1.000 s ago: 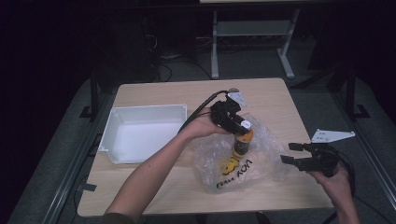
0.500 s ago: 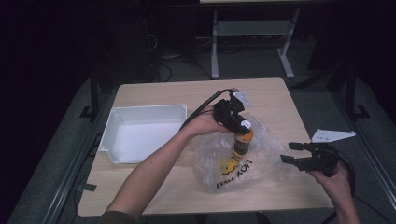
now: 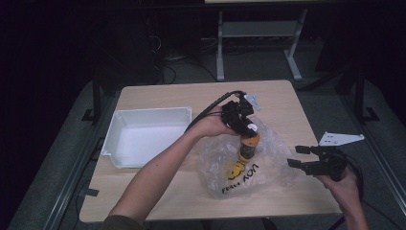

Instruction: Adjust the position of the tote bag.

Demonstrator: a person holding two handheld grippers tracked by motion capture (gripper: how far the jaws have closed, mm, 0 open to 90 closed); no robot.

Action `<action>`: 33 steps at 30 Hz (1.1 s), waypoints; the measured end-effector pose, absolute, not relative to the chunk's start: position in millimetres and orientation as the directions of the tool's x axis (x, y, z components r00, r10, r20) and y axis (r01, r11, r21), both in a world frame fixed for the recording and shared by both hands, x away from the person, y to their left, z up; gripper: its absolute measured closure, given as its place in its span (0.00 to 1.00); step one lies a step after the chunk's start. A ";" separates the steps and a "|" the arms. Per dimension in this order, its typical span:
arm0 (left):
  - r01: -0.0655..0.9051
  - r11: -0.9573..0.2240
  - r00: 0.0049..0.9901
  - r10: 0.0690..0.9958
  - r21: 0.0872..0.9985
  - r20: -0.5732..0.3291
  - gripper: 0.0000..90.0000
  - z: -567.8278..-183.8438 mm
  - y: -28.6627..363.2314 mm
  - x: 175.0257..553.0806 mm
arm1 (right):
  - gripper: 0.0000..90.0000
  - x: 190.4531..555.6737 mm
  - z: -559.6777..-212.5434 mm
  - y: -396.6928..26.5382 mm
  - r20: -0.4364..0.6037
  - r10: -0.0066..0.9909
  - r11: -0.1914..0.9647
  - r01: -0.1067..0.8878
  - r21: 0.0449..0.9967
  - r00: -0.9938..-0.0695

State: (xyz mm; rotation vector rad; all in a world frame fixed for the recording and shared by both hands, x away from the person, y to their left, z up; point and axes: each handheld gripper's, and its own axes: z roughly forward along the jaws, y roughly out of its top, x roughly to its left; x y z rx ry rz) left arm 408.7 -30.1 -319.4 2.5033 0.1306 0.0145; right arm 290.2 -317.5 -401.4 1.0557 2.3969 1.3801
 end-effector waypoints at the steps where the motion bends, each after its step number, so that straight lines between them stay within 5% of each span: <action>1: 0.092 -0.803 0.995 0.099 0.588 -0.021 0.65 -318.9 -30.8 408.6 | 0.34 290.1 -401.4 -317.5 0.184 0.657 0.316 0.488 0.814 -0.731; 18: 0.096 -0.830 0.994 0.111 0.550 -0.005 0.66 -312.2 -40.6 407.7 | 0.33 289.5 -399.7 -321.2 0.182 0.665 0.296 0.479 0.826 -0.725; 33: 0.082 -0.816 0.992 0.119 0.573 0.028 0.66 -268.5 -39.3 396.3 | 0.32 286.4 -398.1 -325.3 0.175 0.676 0.286 0.474 0.833 -0.715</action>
